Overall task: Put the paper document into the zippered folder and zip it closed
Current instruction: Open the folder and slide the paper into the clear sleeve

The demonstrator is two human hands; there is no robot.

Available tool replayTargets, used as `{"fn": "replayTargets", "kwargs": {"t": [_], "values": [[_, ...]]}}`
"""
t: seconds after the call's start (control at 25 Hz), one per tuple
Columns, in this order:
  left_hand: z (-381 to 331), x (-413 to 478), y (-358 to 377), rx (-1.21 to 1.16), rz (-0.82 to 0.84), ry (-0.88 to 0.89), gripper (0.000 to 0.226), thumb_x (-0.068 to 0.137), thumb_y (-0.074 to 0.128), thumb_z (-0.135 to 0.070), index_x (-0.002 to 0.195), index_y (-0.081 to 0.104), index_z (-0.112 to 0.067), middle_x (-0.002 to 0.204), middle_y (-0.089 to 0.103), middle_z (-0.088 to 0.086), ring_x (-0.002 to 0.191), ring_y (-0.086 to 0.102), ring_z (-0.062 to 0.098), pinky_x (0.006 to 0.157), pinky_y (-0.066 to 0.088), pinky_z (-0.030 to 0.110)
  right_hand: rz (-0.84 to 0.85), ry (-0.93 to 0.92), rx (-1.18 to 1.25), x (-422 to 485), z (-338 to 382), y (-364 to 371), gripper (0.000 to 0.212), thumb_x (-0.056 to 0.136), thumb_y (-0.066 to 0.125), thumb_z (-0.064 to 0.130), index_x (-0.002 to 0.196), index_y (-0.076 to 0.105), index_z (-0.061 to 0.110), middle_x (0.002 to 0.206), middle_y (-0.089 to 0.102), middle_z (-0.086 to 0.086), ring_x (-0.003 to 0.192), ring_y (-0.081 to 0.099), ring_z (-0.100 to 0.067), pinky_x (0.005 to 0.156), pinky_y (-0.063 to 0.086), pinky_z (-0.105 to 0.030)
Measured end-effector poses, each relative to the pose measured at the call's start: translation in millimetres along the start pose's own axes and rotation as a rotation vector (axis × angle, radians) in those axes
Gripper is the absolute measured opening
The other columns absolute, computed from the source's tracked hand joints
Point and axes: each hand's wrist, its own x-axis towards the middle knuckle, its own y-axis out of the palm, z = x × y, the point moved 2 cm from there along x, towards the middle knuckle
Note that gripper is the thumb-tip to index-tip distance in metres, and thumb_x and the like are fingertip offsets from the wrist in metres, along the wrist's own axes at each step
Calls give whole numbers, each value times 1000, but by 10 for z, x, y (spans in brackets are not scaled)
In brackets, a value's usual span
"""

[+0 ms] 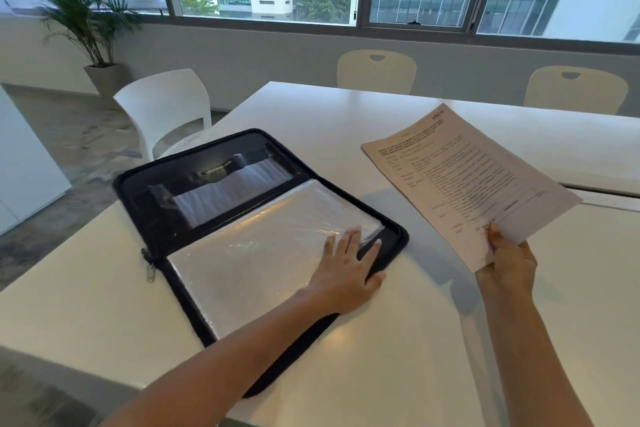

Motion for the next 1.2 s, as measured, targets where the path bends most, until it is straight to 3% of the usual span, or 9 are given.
{"fn": "replayTargets", "kwargs": {"t": [0.28, 0.4, 0.56, 0.64, 0.72, 0.84, 0.92, 1.04, 1.2], "values": [[350, -699, -138, 44, 42, 359, 63, 101, 22, -56, 155, 1, -33, 164, -4, 15, 150, -11, 25, 121, -6, 48, -13, 38, -4, -235, -208, 128, 30, 90, 56, -4, 107, 68, 18, 109, 71, -4, 101, 68, -21, 81, 59, -43], [527, -929, -178, 23, 20, 486, 61, 101, 27, -54, 155, 5, -35, 164, 1, 14, 151, -6, 26, 121, -3, 47, -23, 44, -5, -334, -296, 149, 33, 90, 56, -3, 117, 64, 15, 119, 68, -9, 108, 66, -24, 83, 58, -45], [730, -1163, -171, 36, 6, 602, 64, 98, 30, -56, 154, 6, -39, 164, 6, 11, 151, -1, 24, 122, -1, 43, -43, 41, -12, -467, -384, 145, 30, 90, 58, -3, 106, 69, 20, 109, 72, -3, 105, 67, -23, 83, 58, -45], [787, -1207, -230, -38, -19, 636, 62, 96, 33, -59, 153, 17, -39, 160, 26, 8, 148, 19, 20, 120, 11, 39, -61, 48, -17, -519, -412, 119, 30, 89, 58, -3, 99, 70, 23, 103, 74, -1, 106, 67, -24, 83, 58, -46], [747, -1108, -353, -232, -136, 574, 58, 95, 37, -60, 146, 36, -33, 135, 60, -2, 122, 53, 10, 109, 34, 34, -69, 45, -10, -548, -426, 95, 30, 89, 58, -3, 97, 71, 23, 103, 74, -1, 106, 67, -24, 85, 57, -47], [580, -768, -511, -321, -358, 177, 57, 91, 43, -65, 127, 55, -22, 109, 69, -7, 92, 64, 8, 88, 53, 38, -81, 30, -10, -567, -406, 59, 30, 89, 59, -2, 98, 71, 24, 105, 74, -1, 105, 68, -22, 85, 57, -47], [475, -578, -515, -123, -307, -60, 69, 86, 39, -76, 117, 56, -17, 108, 63, 0, 92, 60, 15, 83, 54, 38, -86, 24, -2, -570, -364, 36, 30, 88, 60, -2, 100, 71, 24, 105, 75, -1, 104, 69, -22, 84, 58, -47], [447, -411, -450, 58, -148, -172, 77, 81, 40, -80, 113, 56, -12, 106, 58, 5, 97, 54, 22, 85, 47, 41, -93, 17, 3, -546, -283, -10, 29, 88, 61, -1, 102, 70, 23, 104, 76, -1, 102, 70, -22, 83, 58, -47], [505, -305, -451, -104, -77, -184, 39, 92, 53, -55, 102, 64, -19, 98, 65, 1, 92, 58, 19, 94, 44, 45, -82, 16, 14, -543, -162, -137, 28, 87, 63, 3, 104, 70, 25, 110, 74, -2, 105, 68, -23, 86, 57, -46]]}}
